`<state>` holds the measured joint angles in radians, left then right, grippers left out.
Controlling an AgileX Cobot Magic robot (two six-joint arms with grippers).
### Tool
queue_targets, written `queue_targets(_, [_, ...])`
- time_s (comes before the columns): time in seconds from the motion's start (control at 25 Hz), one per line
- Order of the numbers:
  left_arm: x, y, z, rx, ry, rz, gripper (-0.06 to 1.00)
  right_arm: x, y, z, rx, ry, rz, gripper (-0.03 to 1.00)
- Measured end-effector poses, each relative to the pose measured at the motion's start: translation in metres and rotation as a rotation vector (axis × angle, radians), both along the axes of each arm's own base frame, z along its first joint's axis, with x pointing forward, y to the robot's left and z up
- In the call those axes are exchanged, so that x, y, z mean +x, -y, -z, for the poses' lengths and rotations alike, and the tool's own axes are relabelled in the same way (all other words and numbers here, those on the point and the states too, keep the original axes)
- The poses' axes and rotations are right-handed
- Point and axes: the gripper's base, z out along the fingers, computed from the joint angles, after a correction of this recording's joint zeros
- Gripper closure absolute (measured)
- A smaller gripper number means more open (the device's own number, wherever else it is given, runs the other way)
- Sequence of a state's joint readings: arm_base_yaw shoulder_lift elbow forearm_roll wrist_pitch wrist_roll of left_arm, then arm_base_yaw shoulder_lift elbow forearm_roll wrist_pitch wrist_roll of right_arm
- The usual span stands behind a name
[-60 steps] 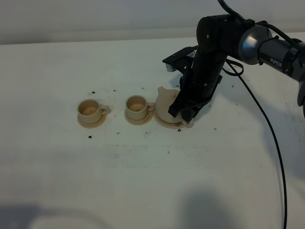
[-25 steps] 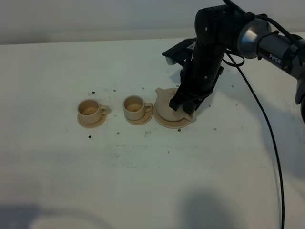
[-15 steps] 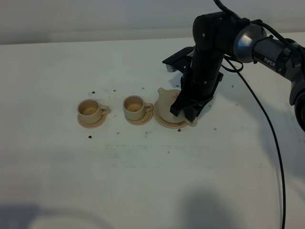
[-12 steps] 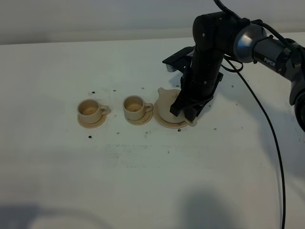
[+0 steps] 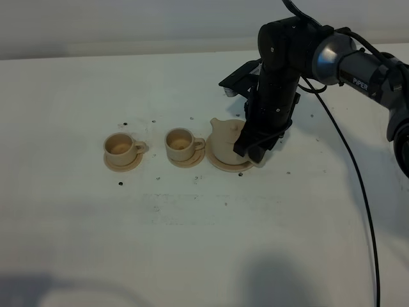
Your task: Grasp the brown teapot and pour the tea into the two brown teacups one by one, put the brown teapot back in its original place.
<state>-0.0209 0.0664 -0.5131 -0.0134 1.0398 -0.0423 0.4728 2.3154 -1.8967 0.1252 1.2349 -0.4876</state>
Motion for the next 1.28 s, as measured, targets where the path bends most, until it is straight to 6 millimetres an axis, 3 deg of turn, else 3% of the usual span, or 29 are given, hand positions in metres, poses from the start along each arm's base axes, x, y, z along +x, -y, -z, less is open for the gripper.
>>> queue_targets(0.52, [0.0000,0.0000,0.0000,0.000,0.000,0.000,0.47,-0.0019,-0.0036,0.0005,-0.048,0.042,-0.165,0.57])
queue_targets(1.28, [0.0000,0.0000,0.0000,0.001,0.000,0.001,0.47,-0.0015,-0.0031,0.0003,-0.057,0.049,-0.195,0.64])
